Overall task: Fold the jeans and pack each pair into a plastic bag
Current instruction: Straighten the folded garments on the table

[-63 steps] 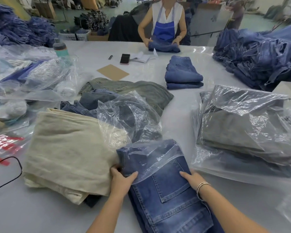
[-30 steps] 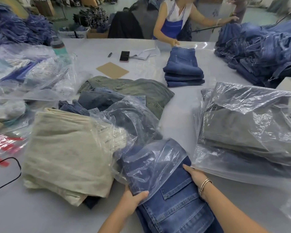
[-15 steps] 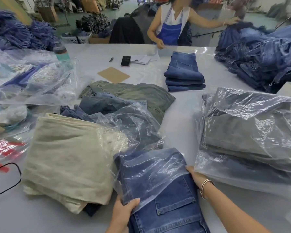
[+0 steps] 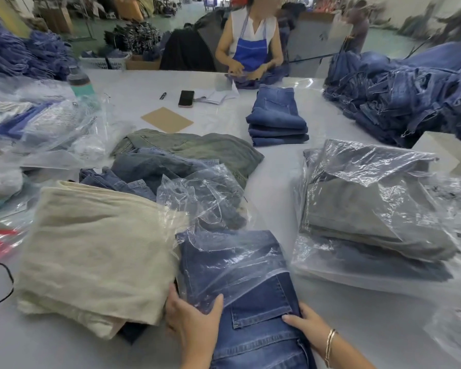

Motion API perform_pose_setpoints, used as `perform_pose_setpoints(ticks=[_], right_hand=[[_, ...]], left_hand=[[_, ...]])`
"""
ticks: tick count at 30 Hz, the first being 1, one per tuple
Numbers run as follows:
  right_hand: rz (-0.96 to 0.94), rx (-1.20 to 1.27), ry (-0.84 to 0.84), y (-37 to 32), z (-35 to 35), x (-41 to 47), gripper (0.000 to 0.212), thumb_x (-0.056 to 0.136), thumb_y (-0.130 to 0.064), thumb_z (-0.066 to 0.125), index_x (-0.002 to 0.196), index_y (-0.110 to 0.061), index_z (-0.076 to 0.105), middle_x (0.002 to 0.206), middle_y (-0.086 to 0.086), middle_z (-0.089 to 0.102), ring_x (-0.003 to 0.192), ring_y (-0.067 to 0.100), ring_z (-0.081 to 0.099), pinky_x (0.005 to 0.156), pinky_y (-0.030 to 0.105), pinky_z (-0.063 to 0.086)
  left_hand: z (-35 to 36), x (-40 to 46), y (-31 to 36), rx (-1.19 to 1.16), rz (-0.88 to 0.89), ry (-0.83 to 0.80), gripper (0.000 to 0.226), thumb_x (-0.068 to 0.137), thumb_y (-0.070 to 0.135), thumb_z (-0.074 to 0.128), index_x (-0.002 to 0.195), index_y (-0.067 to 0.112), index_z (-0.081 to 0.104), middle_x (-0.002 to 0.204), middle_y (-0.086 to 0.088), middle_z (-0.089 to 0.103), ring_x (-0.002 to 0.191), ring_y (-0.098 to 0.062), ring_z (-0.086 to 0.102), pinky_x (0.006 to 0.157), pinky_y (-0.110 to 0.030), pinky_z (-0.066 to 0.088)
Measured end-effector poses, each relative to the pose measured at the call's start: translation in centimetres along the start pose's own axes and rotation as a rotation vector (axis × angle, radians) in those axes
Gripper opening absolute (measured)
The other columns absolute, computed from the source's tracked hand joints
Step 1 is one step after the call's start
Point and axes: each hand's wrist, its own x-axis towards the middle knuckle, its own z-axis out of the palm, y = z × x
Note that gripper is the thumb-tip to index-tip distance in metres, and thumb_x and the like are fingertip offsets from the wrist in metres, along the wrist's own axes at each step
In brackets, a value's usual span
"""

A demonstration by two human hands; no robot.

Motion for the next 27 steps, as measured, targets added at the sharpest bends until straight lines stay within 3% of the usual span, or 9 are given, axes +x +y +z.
perform_pose_setpoints(ticks=[5,7,9,13,15,17,20,23,27], right_hand=[[-0.090,-0.113,0.061,-0.6,0.6,0.0,0.042,0.086,0.007,0.057,0.121,-0.017,0.054,0.106,-0.001,0.067,0.096,0.016,0.062,0.087,0.028,0.049],[-0.115,-0.157,0.072,-1.0,0.8,-0.2,0.045,0.087,0.008,0.056,0.120,-0.023,0.051,0.107,-0.006,0.065,0.095,0.007,0.060,0.080,0.016,0.046],[-0.134,-0.193,0.078,-1.4,1.1,-0.4,0.049,0.087,0.008,0.054,0.122,-0.026,0.045,0.112,-0.006,0.061,0.099,0.006,0.056,0.079,0.010,0.042],[-0.171,-0.254,0.074,-1.8,1.1,-0.4,0.057,0.087,0.011,0.053,0.134,-0.018,0.039,0.123,-0.006,0.054,0.110,0.008,0.050,0.076,-0.001,0.039],[-0.180,-0.258,0.060,-1.8,1.0,-0.2,0.060,0.087,0.011,0.052,0.139,-0.014,0.036,0.127,-0.005,0.050,0.114,0.010,0.048,0.076,-0.002,0.038],[-0.200,-0.268,0.068,-1.6,0.9,0.1,0.059,0.087,0.012,0.052,0.140,-0.010,0.037,0.125,-0.005,0.051,0.113,0.010,0.048,0.075,-0.003,0.037],[-0.228,-0.281,0.082,-1.7,1.3,0.6,0.054,0.086,0.016,0.050,0.137,0.001,0.041,0.123,-0.001,0.053,0.115,0.013,0.051,0.077,-0.003,0.037],[-0.306,-0.307,0.194,-2.3,1.5,1.1,0.036,0.092,0.016,0.039,0.127,0.010,0.046,0.116,0.015,0.056,0.095,0.011,0.066,0.069,0.005,0.047],[-0.077,-0.173,0.261,-2.3,0.9,1.8,0.030,0.097,-0.002,0.044,0.122,0.013,0.052,0.114,0.027,0.060,0.090,0.019,0.054,0.076,0.032,0.049]], left_hand=[[1.6,-2.6,2.5,0.352,0.689,-0.174,0.079,0.049,0.037,0.090,0.122,0.020,0.063,0.139,-0.015,0.050,0.132,-0.034,0.037,0.110,-0.047,0.025],[2.6,-2.4,4.1,0.407,0.812,-0.336,0.065,0.059,0.039,0.085,0.120,0.026,0.065,0.138,-0.005,0.053,0.134,-0.026,0.040,0.107,-0.042,0.039],[4.0,-1.5,5.8,0.444,0.853,-0.442,0.065,0.076,0.040,0.072,0.136,0.026,0.052,0.149,-0.006,0.040,0.140,-0.022,0.035,0.111,-0.037,0.034],[7.5,0.7,7.2,0.556,0.825,-0.606,0.063,0.098,0.042,0.041,0.153,0.028,0.014,0.162,-0.002,0.001,0.148,-0.017,-0.001,0.119,-0.035,-0.003],[8.2,1.2,7.2,0.581,0.821,-0.646,0.059,0.099,0.046,0.037,0.152,0.030,0.017,0.161,-0.003,0.009,0.148,-0.018,0.006,0.120,-0.038,0.001],[8.0,1.5,7.4,0.535,0.861,-0.632,0.050,0.096,0.044,0.048,0.144,0.033,0.040,0.153,-0.006,0.034,0.141,-0.020,0.032,0.115,-0.036,0.024],[7.5,0.2,7.3,0.449,1.012,-0.579,0.033,0.077,0.043,0.074,0.109,0.040,0.071,0.119,0.003,0.068,0.108,-0.014,0.066,0.085,-0.026,0.054],[7.2,-2.0,6.3,0.468,1.140,-0.615,0.033,0.087,0.047,0.047,0.112,0.042,0.068,0.123,0.007,0.065,0.114,-0.012,0.061,0.094,-0.030,0.051],[5.8,-3.6,4.5,0.457,1.121,-0.626,0.044,0.086,0.051,0.037,0.116,0.038,0.068,0.128,0.008,0.062,0.116,-0.007,0.059,0.100,-0.027,0.044]])
